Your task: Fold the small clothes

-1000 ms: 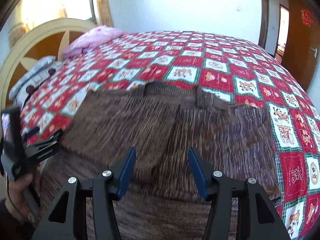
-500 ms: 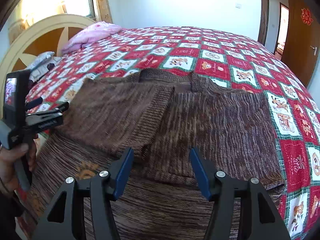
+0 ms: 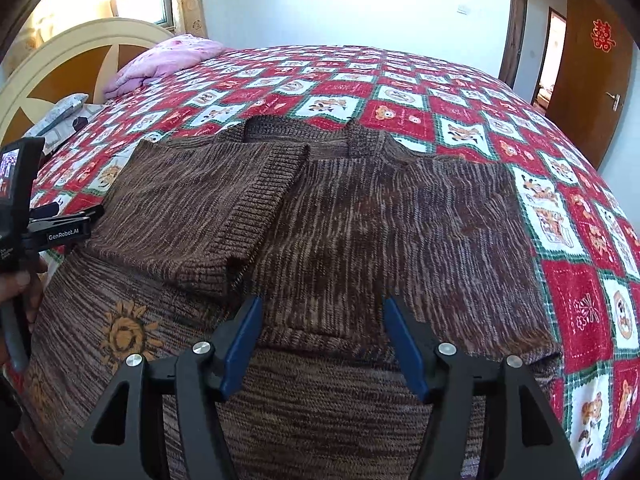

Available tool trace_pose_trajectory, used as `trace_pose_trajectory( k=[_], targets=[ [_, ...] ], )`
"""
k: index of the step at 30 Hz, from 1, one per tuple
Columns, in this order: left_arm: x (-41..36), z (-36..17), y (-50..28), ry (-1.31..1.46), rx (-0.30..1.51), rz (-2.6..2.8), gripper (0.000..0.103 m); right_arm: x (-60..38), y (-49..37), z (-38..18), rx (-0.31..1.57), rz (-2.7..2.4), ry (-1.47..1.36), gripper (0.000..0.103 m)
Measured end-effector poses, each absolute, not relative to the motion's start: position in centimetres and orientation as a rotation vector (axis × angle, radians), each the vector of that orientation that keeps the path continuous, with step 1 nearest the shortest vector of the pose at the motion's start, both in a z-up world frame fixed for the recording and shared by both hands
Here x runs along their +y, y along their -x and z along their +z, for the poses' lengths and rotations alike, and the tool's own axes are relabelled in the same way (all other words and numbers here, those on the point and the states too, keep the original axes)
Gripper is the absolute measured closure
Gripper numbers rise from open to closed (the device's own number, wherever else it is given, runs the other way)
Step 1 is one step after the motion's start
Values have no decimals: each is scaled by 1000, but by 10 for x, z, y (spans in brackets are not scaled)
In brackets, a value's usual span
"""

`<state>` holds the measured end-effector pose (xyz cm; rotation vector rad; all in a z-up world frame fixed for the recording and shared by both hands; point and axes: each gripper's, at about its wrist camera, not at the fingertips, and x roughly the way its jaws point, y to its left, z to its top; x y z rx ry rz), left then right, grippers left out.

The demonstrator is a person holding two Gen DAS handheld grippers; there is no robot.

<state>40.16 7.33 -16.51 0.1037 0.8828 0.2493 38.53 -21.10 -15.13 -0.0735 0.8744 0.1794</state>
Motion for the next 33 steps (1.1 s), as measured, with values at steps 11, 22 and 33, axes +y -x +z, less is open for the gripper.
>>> trace_pose_trajectory(
  k=[11,22,33],
  targets=[
    [72,-154,-374,-92,830,238,0,-222,-392,-159,893,194,27,19],
    [53,-150,-345,-197,772,211,0,-220,-388,-158,880,178,38,17],
    [47,-138,-310,-164,726,140,0,-222,-359,-151,851,155,47,17]
  ],
)
